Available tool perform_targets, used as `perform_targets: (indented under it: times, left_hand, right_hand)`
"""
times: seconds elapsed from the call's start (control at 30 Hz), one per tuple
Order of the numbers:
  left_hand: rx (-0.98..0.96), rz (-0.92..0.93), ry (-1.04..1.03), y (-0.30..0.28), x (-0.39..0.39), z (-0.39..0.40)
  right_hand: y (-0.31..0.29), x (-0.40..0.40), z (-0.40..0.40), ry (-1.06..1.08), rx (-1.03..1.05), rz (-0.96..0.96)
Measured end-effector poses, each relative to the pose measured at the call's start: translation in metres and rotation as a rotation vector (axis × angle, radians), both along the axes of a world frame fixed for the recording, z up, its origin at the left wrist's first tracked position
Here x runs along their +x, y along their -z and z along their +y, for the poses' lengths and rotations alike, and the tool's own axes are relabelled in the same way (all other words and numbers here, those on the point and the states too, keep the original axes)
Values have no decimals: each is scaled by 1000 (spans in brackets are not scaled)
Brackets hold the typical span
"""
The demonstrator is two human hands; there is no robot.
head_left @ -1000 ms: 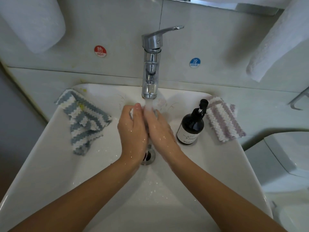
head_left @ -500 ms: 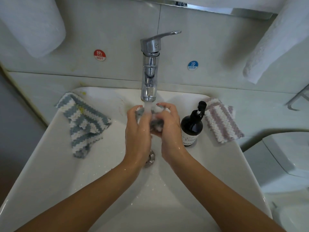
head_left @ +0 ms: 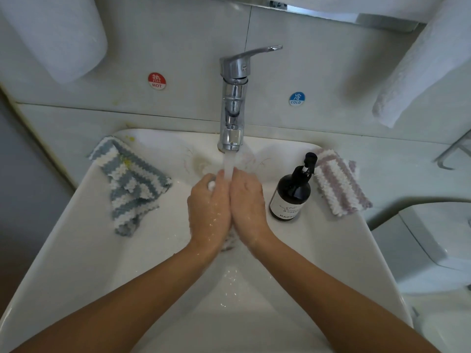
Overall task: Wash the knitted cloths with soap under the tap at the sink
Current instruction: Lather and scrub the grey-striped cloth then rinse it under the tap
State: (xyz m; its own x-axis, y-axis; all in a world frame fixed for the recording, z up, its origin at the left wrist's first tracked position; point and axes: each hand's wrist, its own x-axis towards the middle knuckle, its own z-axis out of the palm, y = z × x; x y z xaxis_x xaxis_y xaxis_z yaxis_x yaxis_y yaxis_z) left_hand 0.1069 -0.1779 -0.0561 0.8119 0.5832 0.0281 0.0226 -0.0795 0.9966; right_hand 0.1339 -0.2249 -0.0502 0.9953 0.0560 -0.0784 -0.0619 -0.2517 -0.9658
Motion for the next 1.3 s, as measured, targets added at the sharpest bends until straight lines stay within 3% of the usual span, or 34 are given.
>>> perform_targets:
  times: [0.2,0.4,0.63,0.83,1.0,1.3]
  left_hand:
    - [-16,30,11,3,5,6]
    - [-60,71,44,-4,3,9]
    - [-73,104,73,-8,-1,7]
    - [-55,122,105,-9,-3,7]
    - [-92,99,110,-11,-4,6]
    - [-161,41,76,-13,0,10]
  right_hand:
    - [-11,-5,-7,-70,-61,36]
    - [-38,4,-28,-246,-302,50]
    - [-121,41,-58,-228,-493,-249]
    - [-165,53,-67,-370,-685,-585]
    - [-149,46,-66,-361,-615,-586]
    - [-100,26,-59,-138,-572,-678]
